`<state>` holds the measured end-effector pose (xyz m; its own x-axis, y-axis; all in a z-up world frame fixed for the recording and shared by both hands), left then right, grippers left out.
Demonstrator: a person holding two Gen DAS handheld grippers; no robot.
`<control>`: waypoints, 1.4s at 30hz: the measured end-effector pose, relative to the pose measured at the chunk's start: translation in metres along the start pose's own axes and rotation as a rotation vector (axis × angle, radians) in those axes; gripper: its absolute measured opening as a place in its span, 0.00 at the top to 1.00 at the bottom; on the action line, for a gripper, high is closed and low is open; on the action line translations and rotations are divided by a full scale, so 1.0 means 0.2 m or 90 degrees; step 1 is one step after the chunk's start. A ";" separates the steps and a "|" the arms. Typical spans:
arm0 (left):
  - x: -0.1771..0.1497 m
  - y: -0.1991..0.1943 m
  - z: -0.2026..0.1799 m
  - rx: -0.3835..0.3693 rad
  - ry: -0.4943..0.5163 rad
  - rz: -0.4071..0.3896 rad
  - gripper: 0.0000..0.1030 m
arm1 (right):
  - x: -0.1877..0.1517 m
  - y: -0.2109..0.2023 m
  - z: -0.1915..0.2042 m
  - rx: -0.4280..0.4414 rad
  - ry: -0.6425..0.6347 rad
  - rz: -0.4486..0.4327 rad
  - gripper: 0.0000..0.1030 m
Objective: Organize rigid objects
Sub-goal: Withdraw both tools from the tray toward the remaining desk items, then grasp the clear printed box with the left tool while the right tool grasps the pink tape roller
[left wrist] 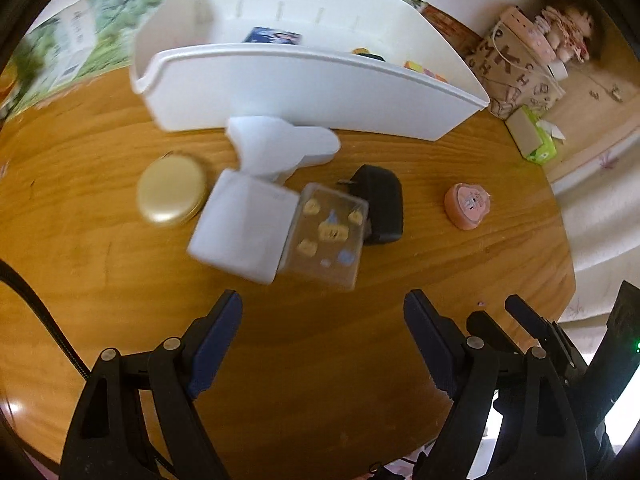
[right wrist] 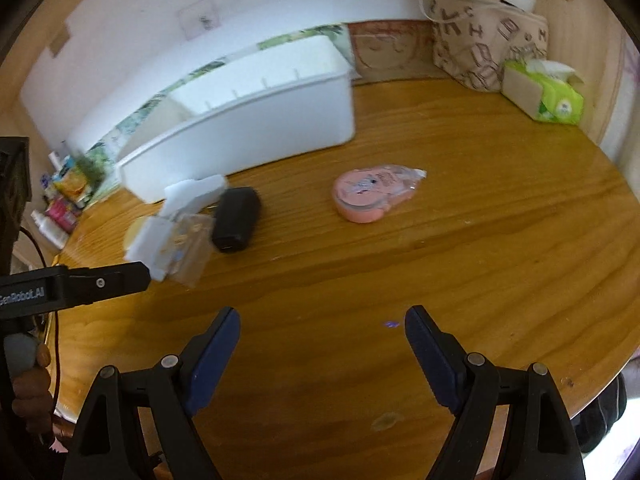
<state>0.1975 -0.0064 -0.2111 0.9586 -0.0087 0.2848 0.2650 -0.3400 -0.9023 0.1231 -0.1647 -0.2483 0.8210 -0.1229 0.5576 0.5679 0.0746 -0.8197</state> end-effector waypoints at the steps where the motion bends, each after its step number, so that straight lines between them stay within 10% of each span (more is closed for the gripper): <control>1: 0.02 0.01 0.00 0.000 0.004 0.005 0.17 | 0.01 0.01 -0.01 -0.005 0.006 0.003 0.18; 23: 0.11 0.13 -0.09 0.067 0.013 0.091 0.13 | 0.24 0.23 -0.16 -0.059 0.049 0.029 0.18; 42: 0.14 0.22 -0.03 0.112 -0.305 0.042 0.22 | 0.36 0.37 -0.20 0.035 -0.141 0.085 0.18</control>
<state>0.2364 -0.0284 -0.2412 0.9034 0.4209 0.0818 0.1758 -0.1896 -0.9660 0.2208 -0.2068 -0.2740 0.8783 0.1115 0.4648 0.4508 0.1303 -0.8831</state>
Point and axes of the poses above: each gripper's, at about its wrist camera, not at the fingertips, and y roughly the way its jaws point, z to its left, x to its top, the point moved 6 cm from there along y, roughly the way its jaws point, and after that the axes turned 5 degrees about -y, right-handed, at the moved point
